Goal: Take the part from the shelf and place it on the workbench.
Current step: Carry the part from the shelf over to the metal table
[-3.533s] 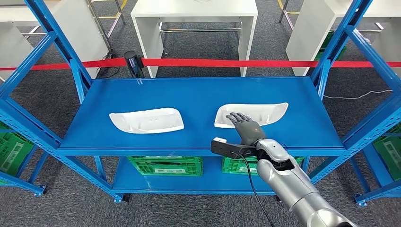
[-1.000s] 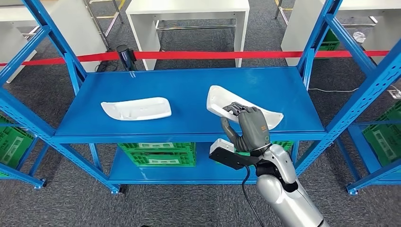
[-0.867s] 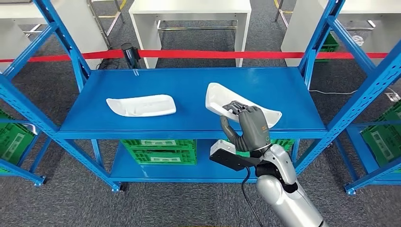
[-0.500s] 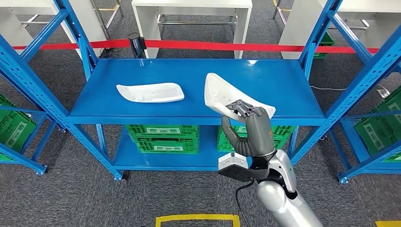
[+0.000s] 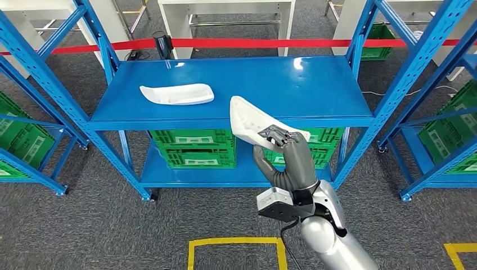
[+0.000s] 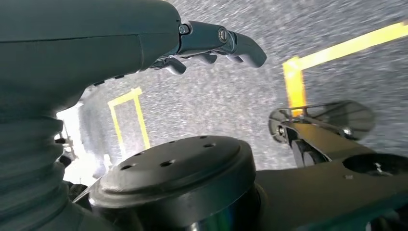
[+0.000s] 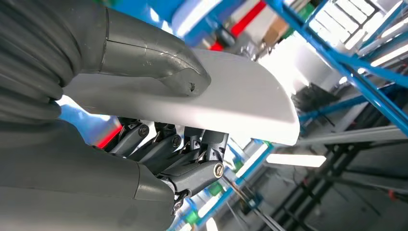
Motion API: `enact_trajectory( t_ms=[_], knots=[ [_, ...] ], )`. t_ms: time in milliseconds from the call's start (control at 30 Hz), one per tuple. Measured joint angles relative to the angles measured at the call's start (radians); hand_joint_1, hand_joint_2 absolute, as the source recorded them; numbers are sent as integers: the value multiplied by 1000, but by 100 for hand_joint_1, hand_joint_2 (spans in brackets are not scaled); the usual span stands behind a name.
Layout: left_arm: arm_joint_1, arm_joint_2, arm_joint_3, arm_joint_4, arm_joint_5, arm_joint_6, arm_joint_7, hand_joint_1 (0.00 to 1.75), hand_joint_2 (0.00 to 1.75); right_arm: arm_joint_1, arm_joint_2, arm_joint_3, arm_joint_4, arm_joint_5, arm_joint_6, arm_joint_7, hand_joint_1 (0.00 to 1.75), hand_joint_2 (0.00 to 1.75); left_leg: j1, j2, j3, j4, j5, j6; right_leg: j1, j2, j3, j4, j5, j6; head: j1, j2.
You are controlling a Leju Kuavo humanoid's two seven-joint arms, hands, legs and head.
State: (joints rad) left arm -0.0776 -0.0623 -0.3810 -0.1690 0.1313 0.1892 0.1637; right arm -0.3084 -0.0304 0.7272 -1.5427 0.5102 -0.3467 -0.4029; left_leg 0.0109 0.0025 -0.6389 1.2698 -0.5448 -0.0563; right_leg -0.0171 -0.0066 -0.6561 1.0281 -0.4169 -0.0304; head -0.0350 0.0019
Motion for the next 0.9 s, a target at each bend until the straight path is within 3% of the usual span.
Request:
enact_trajectory(
  t_ms=[33,67,133,167,233,267,300,367,400,433,467,500,533,567,600,633,667,733,767,800,867,900],
  knots=[
    [1,1,0,0,0,0,2,0,175,18,-1,-7,-2,-26,0,-15,175,175,3,-1,54,-62,13,-2,-1,0,-13,3,10,5,0,0],
    [4,1,1,0,3,1,2,0,175,39,-2,-18,-7,-55,3,-34,175,175,2,-5,111,-139,8,-2,-2,-1,-23,6,20,11,-1,0],
    [11,2,6,1,15,2,-1,0,175,81,-4,-41,-20,-102,13,-70,175,175,-3,-11,176,-245,-23,10,-1,-1,-32,5,40,24,-1,0],
    [13,3,8,1,19,3,-3,0,175,95,-5,-50,-26,-114,18,-81,175,175,-7,-11,182,-263,-28,21,0,-1,-33,1,50,31,-1,0],
    [14,3,15,2,27,3,-8,0,175,118,-8,-64,-32,-123,23,-87,175,175,-8,-6,162,-264,-11,46,-2,0,-39,-6,60,45,-1,0],
    [14,4,19,2,33,4,-12,0,175,130,-10,-72,-34,-125,25,-83,175,175,-8,-3,151,-265,1,57,-4,1,-48,6,37,51,-1,0],
    [14,4,25,2,41,5,-17,0,175,146,-11,-81,-35,-130,29,-78,175,175,-7,0,137,-266,15,66,-4,3,-61,38,-5,54,-1,0],
    [15,5,37,2,55,9,-32,0,175,184,-12,-107,-34,-147,48,-74,175,175,-8,2,111,-265,40,76,-2,4,-90,157,-118,57,0,0],
    [16,5,42,2,62,10,-39,0,175,206,-12,-122,-32,-156,60,-79,175,175,-10,2,97,-264,52,78,0,4,-100,223,-151,57,0,0],
    [17,5,49,2,68,12,-44,0,175,229,-12,-138,-30,-165,73,-86,175,175,-13,2,82,-262,64,79,2,5,-100,271,-158,55,0,0],
    [18,5,54,2,72,14,-46,0,175,251,-11,-153,-29,-173,85,-95,175,175,-16,2,66,-260,75,79,5,5,-87,291,-144,51,0,0],
    [18,5,59,2,75,14,-44,0,175,275,-10,-170,-29,-182,98,-103,175,175,-20,2,50,-256,86,79,8,5,-52,272,-119,44,0,0],
    [17,4,62,2,74,14,-39,0,175,296,-9,-186,-29,-190,108,-110,175,175,-22,2,37,-253,94,79,13,5,0,217,-100,35,0,0],
    [16,3,63,1,71,14,-34,0,175,315,-6,-202,-32,-197,115,-115,175,175,-25,1,27,-249,101,77,19,4,62,141,-100,24,0,0],
    [14,2,64,1,66,14,-29,0,175,334,-3,-218,-38,-201,119,-119,175,175,-28,2,19,-245,108,74,24,3,117,66,-108,15,-1,0],
    [13,1,64,0,59,13,-27,0,175,349,1,-232,-46,-202,119,-123,175,175,-28,3,16,-244,115,69,28,3,152,14,-121,10,0,0],
    [12,0,64,0,51,12,-26,0,175,364,4,-245,-55,-202,119,-127,175,175,-28,4,15,-245,122,64,31,3,167,-14,-130,6,1,0],
    [10,2,64,0,37,7,-28,0,175,389,9,-267,-69,-205,121,-133,175,175,-26,4,13,-246,131,51,29,1,159,-28,-114,-1,4,0],
    [9,3,64,0,32,5,-30,0,175,398,12,-275,-73,-209,124,-136,175,175,-25,2,7,-237,117,44,26,0,151,-31,-102,-6,4,0],
    [6,4,64,0,27,4,-32,0,175,404,16,-283,-76,-214,129,-139,175,175,-24,0,-3,-211,83,37,23,-1,140,-35,-89,-10,3,0],
    [-1,6,63,0,16,2,-33,0,175,414,26,-297,-79,-223,140,-147,175,175,-20,-2,-29,-108,-19,24,19,-2,110,-36,-64,-14,3,0],
    [-6,8,62,0,10,2,-32,0,175,419,31,-303,-80,-226,145,-151,175,175,-17,-2,-38,-44,-56,20,18,-2,92,-34,-51,-13,3,0]
  ],
)
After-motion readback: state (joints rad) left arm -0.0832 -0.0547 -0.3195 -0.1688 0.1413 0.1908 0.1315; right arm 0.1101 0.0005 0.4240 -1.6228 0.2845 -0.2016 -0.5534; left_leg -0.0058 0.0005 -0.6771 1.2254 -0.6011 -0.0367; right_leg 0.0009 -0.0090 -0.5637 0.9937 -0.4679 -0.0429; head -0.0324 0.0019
